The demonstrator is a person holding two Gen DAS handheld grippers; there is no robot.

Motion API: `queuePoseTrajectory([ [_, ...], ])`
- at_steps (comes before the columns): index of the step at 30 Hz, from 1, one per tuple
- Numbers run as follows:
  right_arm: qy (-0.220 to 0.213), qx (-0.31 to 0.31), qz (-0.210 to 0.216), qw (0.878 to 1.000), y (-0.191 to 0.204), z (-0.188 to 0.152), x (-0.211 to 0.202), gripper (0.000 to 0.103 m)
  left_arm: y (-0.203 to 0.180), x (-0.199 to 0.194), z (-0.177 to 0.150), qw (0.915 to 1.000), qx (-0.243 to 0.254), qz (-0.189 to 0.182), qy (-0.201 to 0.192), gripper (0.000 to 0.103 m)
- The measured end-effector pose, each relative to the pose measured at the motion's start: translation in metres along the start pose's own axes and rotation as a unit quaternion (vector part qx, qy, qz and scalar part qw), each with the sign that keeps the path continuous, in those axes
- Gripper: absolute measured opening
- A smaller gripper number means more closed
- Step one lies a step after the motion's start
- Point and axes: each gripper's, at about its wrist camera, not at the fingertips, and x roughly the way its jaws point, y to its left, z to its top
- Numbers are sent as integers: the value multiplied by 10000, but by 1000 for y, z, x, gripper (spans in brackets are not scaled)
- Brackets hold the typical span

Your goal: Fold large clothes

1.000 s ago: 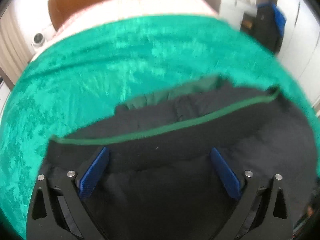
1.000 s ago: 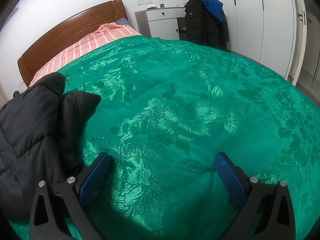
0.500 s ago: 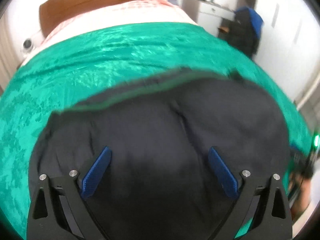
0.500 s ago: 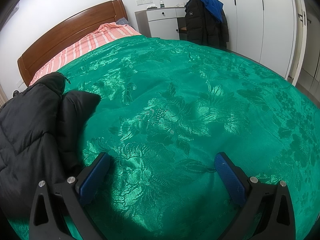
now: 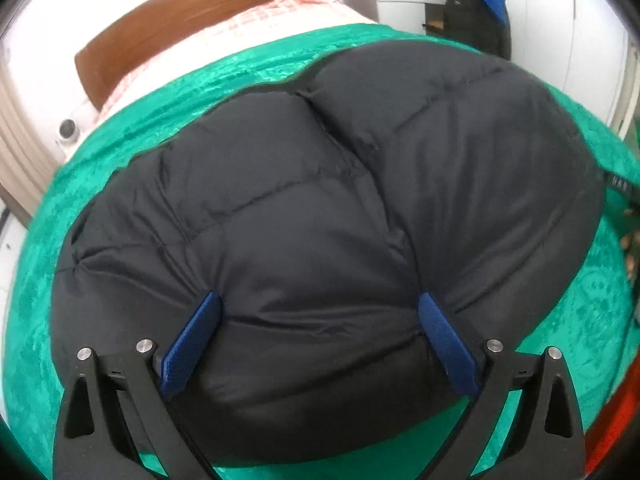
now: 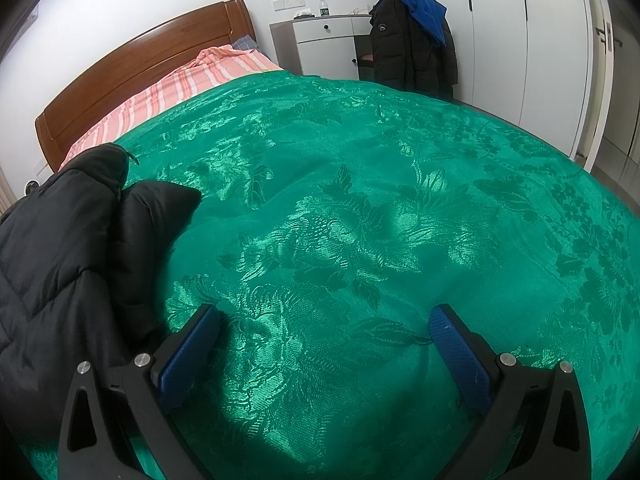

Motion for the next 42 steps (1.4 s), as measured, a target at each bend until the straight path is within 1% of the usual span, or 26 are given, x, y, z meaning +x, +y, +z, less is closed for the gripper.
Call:
queuePoseTrajectory([
  [3, -12, 19, 38, 10000, -1, 0, -1, 103, -4, -8, -7, 10000, 42, -4, 4, 99],
  [7, -32, 57, 116, 9999, -3, -1, -3, 103, -16, -31, -26, 9983, 579, 49, -17, 99],
  [9, -118, 193, 385, 9990, -10, 0, -10, 103, -20, -48, -33, 9971, 745, 60, -163, 99],
  [11, -379, 585, 691, 9952, -22, 0, -29, 103, -18, -66, -37, 9969, 668, -52, -403, 99],
  [13, -668, 976, 1041, 9875, -31, 1, -55, 103, -9, -86, -35, 9960, 363, -347, -743, 99],
  [14, -737, 1097, 1384, 9815, -31, 2, -66, 103, -2, -94, -33, 9939, 121, -602, -911, 99],
  [15, -705, 1179, 1805, 9739, -29, 2, -73, 103, 9, -100, -30, 9884, -216, -1036, -1089, 100],
  [16, -526, 1262, 2346, 9624, -24, 2, -76, 103, 17, -102, -28, 9825, -466, -1363, -1184, 100],
  [17, -332, 1321, 2699, 9532, -19, 0, -76, 103, 27, -101, -24, 9737, -772, -1739, -1249, 100],
  [18, -11, 1442, 3105, 9396, -12, -4, -71, 103, 32, -100, -22, 9684, -924, -1943, -1263, 100],
  [20, 310, 1744, 3343, 9257, -7, -14, -64, 103, 31, -95, -16, 9586, -972, -2334, -1309, 100],
  [21, 420, 1975, 3421, 9177, -7, -22, -59, 103, 22, -93, -12, 9566, -735, -2460, -1381, 100],
  [23, 631, 2203, 3508, 9080, -5, -30, -49, 103, -2, -87, -7, 9589, -234, -2477, -1365, 100],
  [24, 709, 2226, 3546, 9054, -3, -32, -46, 103, -16, -77, -5, 9626, 25, -2375, -1302, 100],
  [27, 760, 2202, 3823, 8942, 4, -32, -46, 103, -39, -51, -7, 9658, 251, -2361, -1042, 100],
  [29, 865, 2238, 3970, 8859, 7, -32, -41, 103, -48, -21, -15, 9727, 263, -2216, -628, 99],
  [31, 991, 2375, 3973, 8809, 7, -34, -35, 103, -53, -12, -19, 9757, 307, -2073, -643, 99],
  [33, 1036, 2481, 4044, 8742, 3, -34, -32, 103, -53, -20, -17, 9743, 243, -2156, -604, 99],
  [35, 1168, 2589, 4221, 8609, 4, -34, -30, 103, -46, -33, -12, 9708, 111, -2329, -568, 99],
  [36, 1301, 2670, 4344, 8503, 7, -33, -26, 103, -36, -45, -10, 9697, -22, -2341, -705, 99],
  [37, 1399, 2692, 4362, 8472, 11, -33, -25, 103, -23, -56, -9, 9686, -183, -2312, -899, 100],
  [38, 1456, 2668, 4255, 8524, 15, -32, -24, 103, -4, -65, -7, 9671, -458, -2245, -1104, 100],
  [39, 1446, 2655, 4016, 8645, 21, -31, -22, 103, 8, -66, -4, 9662, -659, -2206, -1156, 100],
  [40, 1432, 2699, 3856, 8706, 25, -29, -14, 103, 25, -62, -1, 9652, -910, -2161, -1155, 100],
  [41, 1441, 2784, 3721, 8736, 27, -28, -8, 103, 33, -59, 3, 9661, -1038, -2088, -1109, 100],
  [42, 1459, 2903, 3665, 8718, 32, -25, 1, 103, 45, -46, 6, 9696, -1183, -1913, -962, 100],
])
